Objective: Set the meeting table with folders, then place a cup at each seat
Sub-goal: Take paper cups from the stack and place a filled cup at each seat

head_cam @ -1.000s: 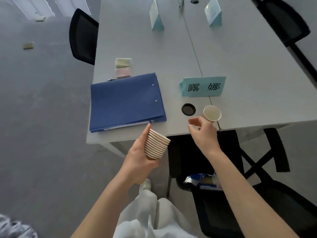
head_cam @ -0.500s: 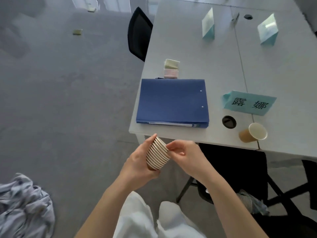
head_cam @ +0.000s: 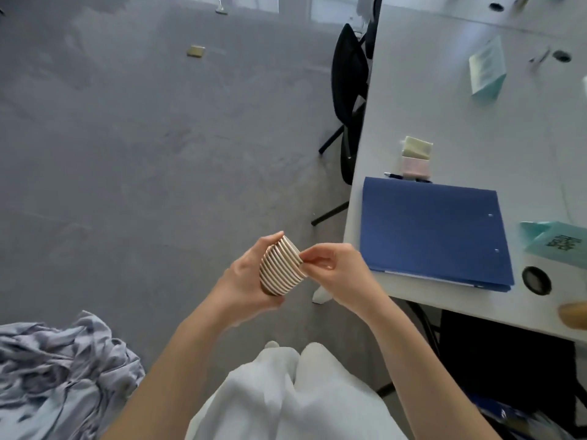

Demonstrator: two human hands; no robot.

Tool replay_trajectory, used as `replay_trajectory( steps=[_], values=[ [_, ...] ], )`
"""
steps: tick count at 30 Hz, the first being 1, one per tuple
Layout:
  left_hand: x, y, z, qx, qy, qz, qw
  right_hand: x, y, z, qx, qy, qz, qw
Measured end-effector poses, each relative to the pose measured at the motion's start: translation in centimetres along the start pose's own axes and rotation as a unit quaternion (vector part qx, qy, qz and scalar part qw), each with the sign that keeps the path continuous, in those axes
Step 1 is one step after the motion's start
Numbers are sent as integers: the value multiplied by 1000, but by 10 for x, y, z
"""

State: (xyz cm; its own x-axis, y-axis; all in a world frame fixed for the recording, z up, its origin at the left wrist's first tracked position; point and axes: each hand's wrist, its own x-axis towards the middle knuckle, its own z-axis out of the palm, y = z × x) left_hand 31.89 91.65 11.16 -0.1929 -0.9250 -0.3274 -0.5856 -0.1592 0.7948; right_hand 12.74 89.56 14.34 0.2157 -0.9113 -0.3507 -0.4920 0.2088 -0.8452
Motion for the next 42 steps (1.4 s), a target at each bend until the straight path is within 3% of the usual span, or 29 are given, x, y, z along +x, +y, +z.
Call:
replay_trajectory(
  steps=[8, 13, 21, 27, 35, 40, 42],
  values=[
    [83, -11, -68, -12, -19, 22, 1000, 95, -38, 4, 4, 16, 5, 1000],
    [150, -4, -108, -4, -29, 35, 999, 165, -58, -21, 24, 62, -1, 998],
    [279, 25, -184, 20, -31, 55, 998, 291, -108, -71, 49, 58, -13, 997],
    [366, 35, -213, -4, -42, 66, 997, 365, -124, -105, 69, 166, -12, 984],
    [517, 58, -250, -22, -86, 84, 992, 466, -133, -158, 140, 328, 23, 934],
    [611, 97, -277, 8, -145, 131, 981, 523, -133, -196, 113, 446, 74, 885],
    [639, 113, -280, 13, -167, 141, 976, 537, -127, -209, 77, 458, 104, 879]
  ],
)
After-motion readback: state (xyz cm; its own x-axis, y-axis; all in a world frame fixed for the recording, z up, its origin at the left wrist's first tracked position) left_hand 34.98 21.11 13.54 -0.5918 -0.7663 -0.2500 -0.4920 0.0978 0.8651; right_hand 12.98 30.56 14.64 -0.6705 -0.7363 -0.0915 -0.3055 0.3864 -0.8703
